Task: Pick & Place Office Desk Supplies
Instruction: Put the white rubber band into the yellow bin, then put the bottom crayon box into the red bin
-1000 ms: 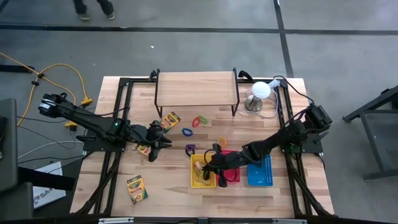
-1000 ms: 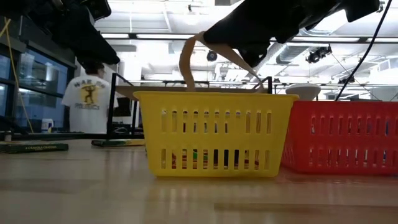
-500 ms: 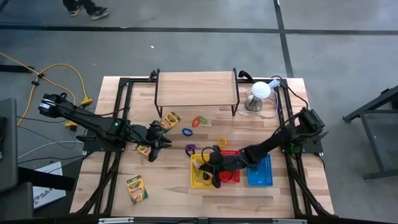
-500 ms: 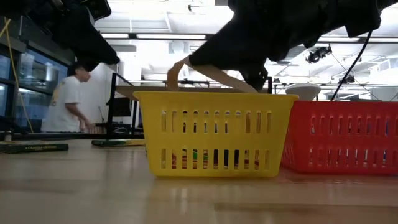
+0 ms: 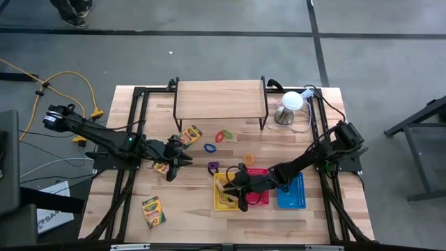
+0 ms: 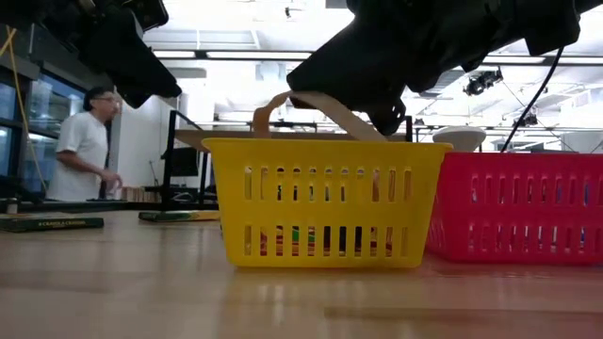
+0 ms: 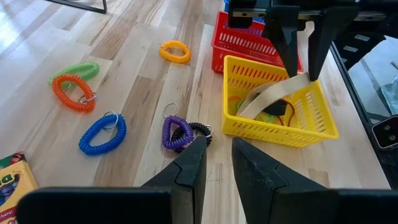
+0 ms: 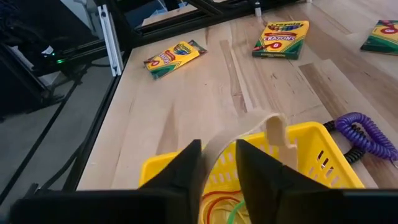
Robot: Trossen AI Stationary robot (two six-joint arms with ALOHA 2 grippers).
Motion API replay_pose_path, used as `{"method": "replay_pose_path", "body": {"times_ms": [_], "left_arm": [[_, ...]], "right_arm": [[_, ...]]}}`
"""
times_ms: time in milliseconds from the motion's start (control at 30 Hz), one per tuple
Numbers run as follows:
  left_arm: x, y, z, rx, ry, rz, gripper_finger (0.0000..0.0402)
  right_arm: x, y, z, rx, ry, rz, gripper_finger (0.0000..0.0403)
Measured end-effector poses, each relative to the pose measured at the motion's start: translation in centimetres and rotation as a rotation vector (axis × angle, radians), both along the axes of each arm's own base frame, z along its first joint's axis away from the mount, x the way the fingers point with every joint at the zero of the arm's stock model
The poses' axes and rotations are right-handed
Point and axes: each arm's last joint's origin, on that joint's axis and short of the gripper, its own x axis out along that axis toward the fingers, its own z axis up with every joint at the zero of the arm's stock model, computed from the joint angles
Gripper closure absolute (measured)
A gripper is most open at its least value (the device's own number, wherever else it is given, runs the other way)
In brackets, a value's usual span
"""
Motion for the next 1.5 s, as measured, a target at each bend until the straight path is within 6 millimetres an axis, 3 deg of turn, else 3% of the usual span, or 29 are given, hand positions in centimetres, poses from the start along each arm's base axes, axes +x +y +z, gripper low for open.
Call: {"method": "replay_pose_path", "body": {"times_ms": [300,900,1267,1500], "left_arm": [[0.0,0.0,0.0,0.000,0.000,0.000,0.0328],[0.0,0.0,0.0,0.000,0.000,0.000,0.0328],[0.0,0.0,0.0,0.000,0.000,0.000,0.0328],[0.0,0.0,0.0,0.000,-0.001,0.000,0.0328]], "right_arm": [[0.0,0.0,0.2,0.000,-0.006,-0.003,0.0261],[0.3,-0.8,0.9,-0.062,-0.051,0.005,0.0263],[0.1,-4.5,5.3,-0.202,-0.143,-0.036,0.0263],[-0.1,-6.8,6.5,-0.242,-0.132,-0.091,0.0263]]}}
